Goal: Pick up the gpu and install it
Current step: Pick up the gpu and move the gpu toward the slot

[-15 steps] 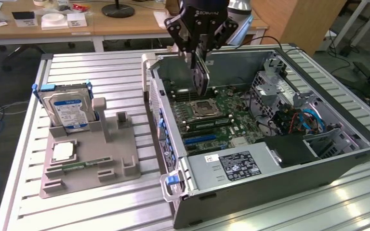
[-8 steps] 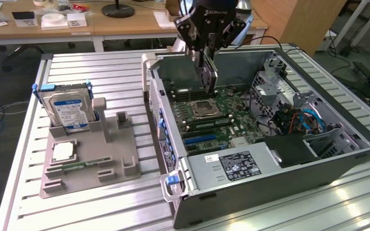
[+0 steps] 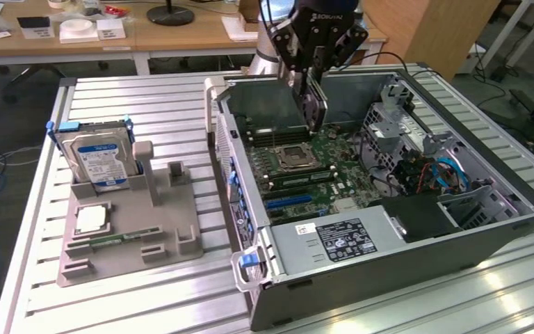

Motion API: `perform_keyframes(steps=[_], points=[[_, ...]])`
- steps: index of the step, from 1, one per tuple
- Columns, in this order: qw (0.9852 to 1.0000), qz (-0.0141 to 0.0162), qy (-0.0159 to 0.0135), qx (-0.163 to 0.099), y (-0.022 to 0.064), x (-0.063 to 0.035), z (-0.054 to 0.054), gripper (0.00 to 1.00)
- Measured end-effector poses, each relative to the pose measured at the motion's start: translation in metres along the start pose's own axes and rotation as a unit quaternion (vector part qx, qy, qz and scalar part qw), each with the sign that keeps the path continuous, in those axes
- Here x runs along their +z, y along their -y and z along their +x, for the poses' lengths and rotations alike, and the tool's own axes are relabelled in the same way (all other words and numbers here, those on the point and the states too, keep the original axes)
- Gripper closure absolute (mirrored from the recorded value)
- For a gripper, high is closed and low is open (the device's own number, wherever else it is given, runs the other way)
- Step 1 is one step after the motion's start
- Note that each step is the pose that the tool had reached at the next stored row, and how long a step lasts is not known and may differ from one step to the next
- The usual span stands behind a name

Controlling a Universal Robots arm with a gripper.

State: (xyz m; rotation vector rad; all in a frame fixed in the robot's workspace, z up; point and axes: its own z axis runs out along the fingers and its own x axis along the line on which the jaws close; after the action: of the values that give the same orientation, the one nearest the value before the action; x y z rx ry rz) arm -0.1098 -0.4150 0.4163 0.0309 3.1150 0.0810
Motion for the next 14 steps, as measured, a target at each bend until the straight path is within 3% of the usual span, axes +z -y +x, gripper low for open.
perform_keyframes(steps=[14], points=[[1.0000, -0.0001, 0.0000, 0.000, -0.0064, 0.0014, -0.033, 0.73]])
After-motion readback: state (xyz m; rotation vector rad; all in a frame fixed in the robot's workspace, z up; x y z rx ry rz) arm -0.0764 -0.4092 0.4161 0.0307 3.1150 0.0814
